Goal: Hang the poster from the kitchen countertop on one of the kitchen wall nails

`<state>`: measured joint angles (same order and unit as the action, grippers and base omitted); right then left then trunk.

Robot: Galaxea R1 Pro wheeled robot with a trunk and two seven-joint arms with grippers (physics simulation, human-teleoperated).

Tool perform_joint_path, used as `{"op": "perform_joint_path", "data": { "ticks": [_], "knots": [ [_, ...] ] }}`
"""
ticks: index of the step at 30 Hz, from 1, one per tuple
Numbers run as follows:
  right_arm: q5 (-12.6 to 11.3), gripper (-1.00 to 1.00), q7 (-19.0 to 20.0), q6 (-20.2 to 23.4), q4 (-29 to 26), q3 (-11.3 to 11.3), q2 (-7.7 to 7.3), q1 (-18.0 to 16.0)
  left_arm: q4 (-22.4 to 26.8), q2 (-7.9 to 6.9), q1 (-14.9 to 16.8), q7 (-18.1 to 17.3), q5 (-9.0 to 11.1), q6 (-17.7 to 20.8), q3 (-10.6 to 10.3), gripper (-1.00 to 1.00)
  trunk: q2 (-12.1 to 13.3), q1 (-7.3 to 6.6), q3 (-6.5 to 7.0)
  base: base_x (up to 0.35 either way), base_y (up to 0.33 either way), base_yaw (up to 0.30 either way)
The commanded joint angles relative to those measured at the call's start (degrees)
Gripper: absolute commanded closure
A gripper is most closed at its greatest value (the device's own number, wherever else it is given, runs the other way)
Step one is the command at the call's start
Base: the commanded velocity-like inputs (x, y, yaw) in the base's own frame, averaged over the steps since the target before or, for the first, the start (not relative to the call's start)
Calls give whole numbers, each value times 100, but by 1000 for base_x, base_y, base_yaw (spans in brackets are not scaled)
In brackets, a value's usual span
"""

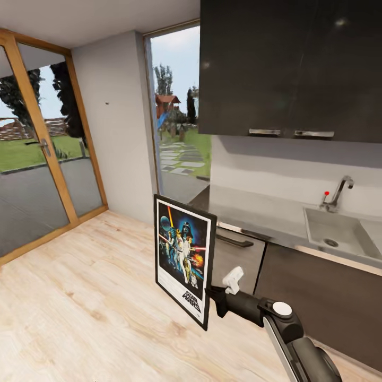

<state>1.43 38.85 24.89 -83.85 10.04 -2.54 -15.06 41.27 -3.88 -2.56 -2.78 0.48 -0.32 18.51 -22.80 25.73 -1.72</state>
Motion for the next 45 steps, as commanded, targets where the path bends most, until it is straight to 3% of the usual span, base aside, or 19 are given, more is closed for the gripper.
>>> {"op": "perform_joint_path", "data": {
  "ticks": [1,17,45],
  "knots": [
    [-2,100,26,43,-8,4,-1,-6,4,2,1,-29,3,-3,12,-100,-12,6,-12,162,329,286],
    [-1,100,26,42,-8,7,-1,-6,4,2,1,-29,5,-3,12,-100,-12,6,-12,174,329,274],
    [-11,100,26,42,-8,1,-10,-6,4,2,1,-29,3,-3,12,-100,-12,6,-12,180,329,12]
  ]
}}
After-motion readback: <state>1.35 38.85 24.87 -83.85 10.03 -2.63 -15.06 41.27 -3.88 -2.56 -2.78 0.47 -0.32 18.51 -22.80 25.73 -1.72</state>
